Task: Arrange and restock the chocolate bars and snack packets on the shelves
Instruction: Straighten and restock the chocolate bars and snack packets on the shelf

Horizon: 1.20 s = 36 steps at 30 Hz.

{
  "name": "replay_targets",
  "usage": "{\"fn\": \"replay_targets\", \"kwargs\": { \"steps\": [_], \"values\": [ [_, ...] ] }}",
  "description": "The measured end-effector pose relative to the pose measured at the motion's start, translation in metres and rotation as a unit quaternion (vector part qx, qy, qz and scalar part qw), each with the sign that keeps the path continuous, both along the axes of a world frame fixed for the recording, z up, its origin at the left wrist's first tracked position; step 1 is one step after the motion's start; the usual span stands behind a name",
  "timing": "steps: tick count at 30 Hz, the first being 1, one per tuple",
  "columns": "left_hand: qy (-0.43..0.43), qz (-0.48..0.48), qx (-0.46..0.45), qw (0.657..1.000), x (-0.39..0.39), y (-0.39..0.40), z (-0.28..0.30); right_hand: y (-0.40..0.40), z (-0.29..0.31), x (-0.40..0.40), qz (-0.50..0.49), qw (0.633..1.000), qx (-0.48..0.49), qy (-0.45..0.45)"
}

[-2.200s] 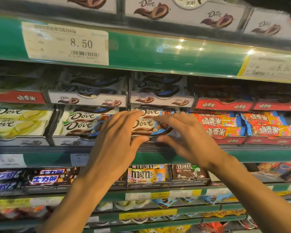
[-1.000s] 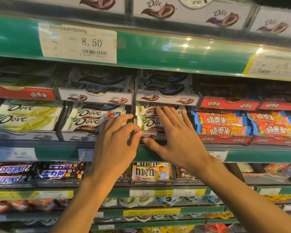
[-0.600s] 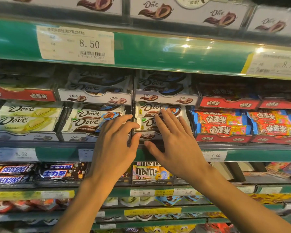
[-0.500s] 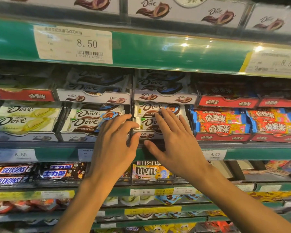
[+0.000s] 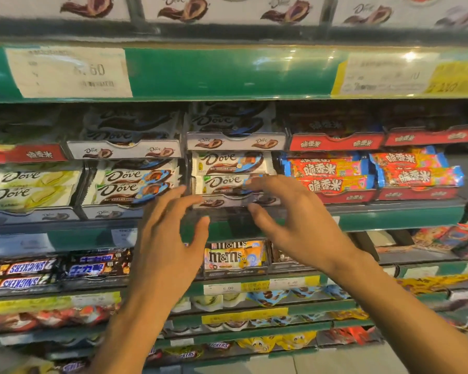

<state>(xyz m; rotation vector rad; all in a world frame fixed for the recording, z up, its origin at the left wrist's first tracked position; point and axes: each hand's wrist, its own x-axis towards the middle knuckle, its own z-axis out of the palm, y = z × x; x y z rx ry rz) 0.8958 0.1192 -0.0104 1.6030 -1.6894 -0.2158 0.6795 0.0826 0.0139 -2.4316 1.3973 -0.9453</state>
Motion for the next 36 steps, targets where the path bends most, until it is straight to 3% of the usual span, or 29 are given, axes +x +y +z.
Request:
{"fn": "replay_targets", "kwargs": {
  "steps": [4,13,14,15,17,26,31,36],
  "values": [
    [0.058,-0.048,-0.004,0.997,-0.048,0.031,-0.016,0.035,-0.017,-0.052,-0.036,0.993,0.064,-0.097],
    [0.176,-0.185,0.185,0.949,-0.227,0.04,-0.059,0.12,-0.087,-0.227,-0.195,0.953,0.15,-0.178],
    [0.172,-0.194,0.199,0.945,-0.234,0.041,-0.063,0.123,-0.096,-0.235,-0.211,0.948,0.151,-0.186],
    [0.156,-0.239,0.215,0.934,-0.294,0.044,-0.069,0.149,-0.104,-0.287,-0.259,0.932,0.152,-0.204],
    [0.165,-0.243,0.216,0.931,-0.307,0.043,-0.073,0.153,-0.108,-0.302,-0.266,0.927,0.154,-0.215],
    [0.15,-0.454,0.248,0.843,-0.534,0.053,-0.079,0.244,-0.114,-0.471,-0.474,0.83,0.114,-0.269],
    [0.126,-0.511,0.26,0.809,-0.634,0.04,-0.084,0.253,-0.117,-0.538,-0.543,0.779,0.104,-0.295],
    [0.118,-0.553,0.264,0.781,-0.737,0.009,-0.087,0.226,-0.115,-0.615,-0.582,0.759,0.097,-0.275]
  ]
}}
